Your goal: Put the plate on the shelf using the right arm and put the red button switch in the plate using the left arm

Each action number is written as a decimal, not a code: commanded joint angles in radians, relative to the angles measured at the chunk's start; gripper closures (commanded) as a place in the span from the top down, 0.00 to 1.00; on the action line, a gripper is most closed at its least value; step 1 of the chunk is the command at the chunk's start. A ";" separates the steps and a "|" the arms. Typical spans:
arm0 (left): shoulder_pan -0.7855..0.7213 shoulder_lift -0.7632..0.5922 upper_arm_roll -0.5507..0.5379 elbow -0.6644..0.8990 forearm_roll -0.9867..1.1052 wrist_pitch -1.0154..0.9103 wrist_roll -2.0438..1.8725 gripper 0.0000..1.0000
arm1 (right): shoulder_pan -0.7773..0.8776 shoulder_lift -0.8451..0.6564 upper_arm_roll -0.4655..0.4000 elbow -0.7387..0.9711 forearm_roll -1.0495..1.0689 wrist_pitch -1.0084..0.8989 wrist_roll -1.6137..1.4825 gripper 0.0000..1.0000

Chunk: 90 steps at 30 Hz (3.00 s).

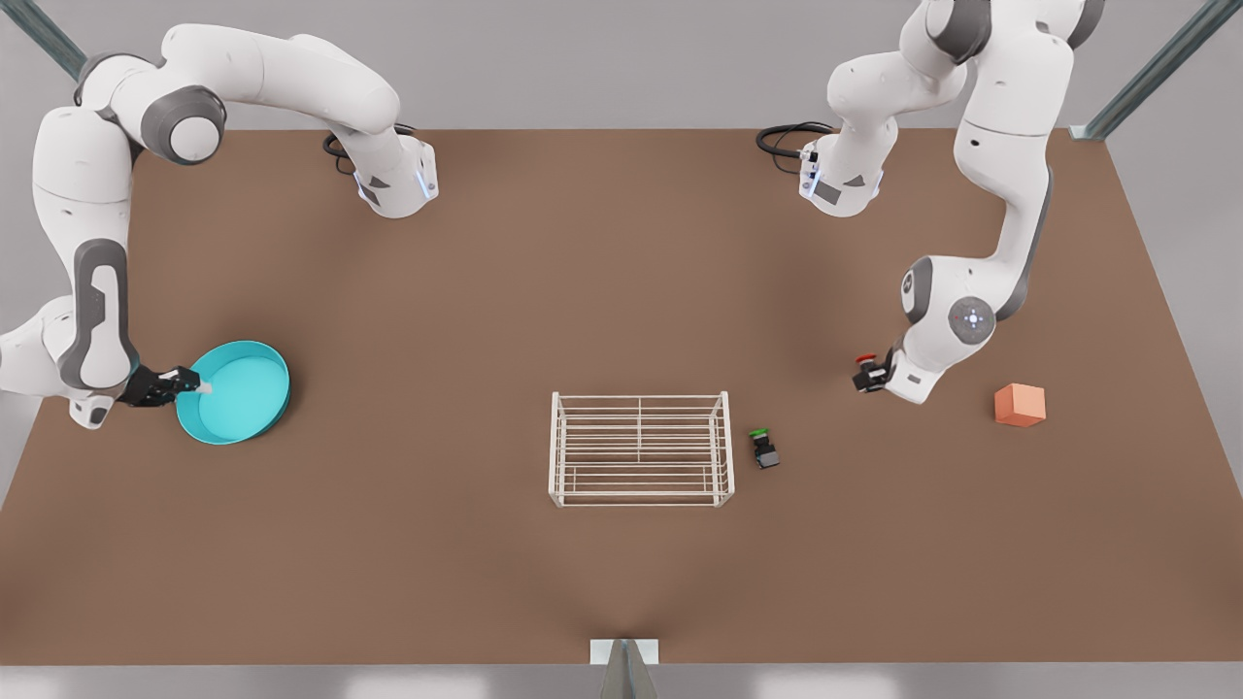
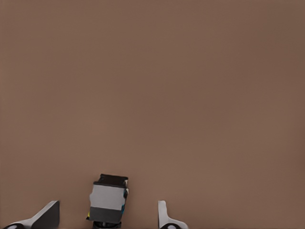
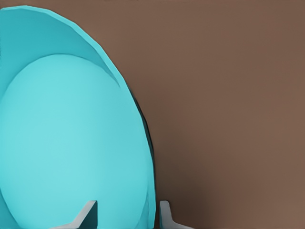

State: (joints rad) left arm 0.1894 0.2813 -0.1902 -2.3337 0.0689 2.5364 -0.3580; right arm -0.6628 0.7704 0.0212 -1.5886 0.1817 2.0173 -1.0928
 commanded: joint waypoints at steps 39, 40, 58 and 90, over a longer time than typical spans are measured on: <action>0.030 0.088 0.000 -0.032 0.049 0.130 -0.015 0.94 | 0.008 -0.060 0.078 0.015 -0.002 -0.083 -0.021 0.19; 0.030 0.088 0.000 -0.032 0.049 0.130 -0.015 0.92 | 0.020 -0.075 0.082 0.013 -0.004 -0.089 -0.012 0.19; 0.028 0.087 0.002 -0.036 0.058 0.127 -0.018 0.76 | 0.226 -0.296 0.171 0.002 -0.005 -0.266 0.326 0.19; 0.015 0.030 0.000 -0.026 0.065 0.045 -0.039 0.46 | 0.652 -0.142 0.339 0.321 -0.001 -0.140 1.176 0.19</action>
State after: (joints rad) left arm 0.2040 0.3168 -0.1895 -2.3604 0.1374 2.6187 -0.3975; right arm -0.0169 0.6170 0.3530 -1.2835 0.1857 1.8647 -0.3493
